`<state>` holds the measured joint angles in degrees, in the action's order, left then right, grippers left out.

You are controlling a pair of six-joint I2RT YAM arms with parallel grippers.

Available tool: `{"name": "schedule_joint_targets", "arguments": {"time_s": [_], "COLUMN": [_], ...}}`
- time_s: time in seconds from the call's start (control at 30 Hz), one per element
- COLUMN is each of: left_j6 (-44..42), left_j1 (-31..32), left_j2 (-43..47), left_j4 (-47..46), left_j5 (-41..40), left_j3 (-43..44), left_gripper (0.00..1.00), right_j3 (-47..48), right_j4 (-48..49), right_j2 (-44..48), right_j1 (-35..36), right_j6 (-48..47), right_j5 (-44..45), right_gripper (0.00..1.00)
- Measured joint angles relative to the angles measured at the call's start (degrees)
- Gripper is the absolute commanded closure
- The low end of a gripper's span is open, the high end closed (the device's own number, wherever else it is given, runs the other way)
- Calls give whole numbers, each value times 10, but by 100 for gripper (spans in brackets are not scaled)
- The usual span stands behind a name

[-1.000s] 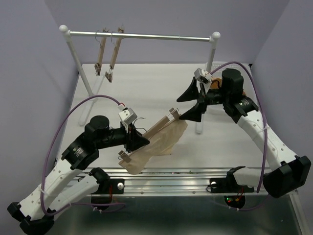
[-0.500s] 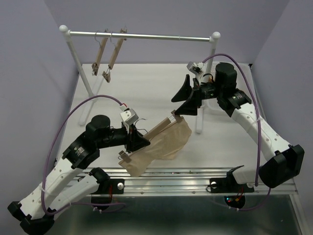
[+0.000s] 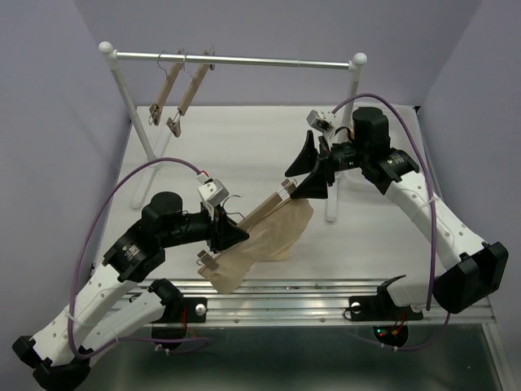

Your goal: Remove the underwear clipped to the hanger

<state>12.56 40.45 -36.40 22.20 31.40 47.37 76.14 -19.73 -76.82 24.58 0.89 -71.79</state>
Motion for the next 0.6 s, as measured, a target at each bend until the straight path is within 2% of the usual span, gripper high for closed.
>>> {"name": "schedule_joint_targets", "arguments": {"time_s": [0.2, 0.5, 0.6], "left_j6": [0, 6, 7], "left_j1": [0, 0, 0], "left_j2": [-9, -9, -9], "left_j4": [0, 0, 0], "left_j5": [0, 0, 0], "left_j3": [0, 0, 0], "left_gripper": [100, 100, 100], "right_j3": [0, 0, 0], "right_j4": [-13, -17, -22], "right_j2": [1, 6, 6], "right_j1": [4, 10, 11], "right_j6": [-18, -30, -34], "right_j5": [0, -1, -1], "right_gripper": [16, 18, 22]}}
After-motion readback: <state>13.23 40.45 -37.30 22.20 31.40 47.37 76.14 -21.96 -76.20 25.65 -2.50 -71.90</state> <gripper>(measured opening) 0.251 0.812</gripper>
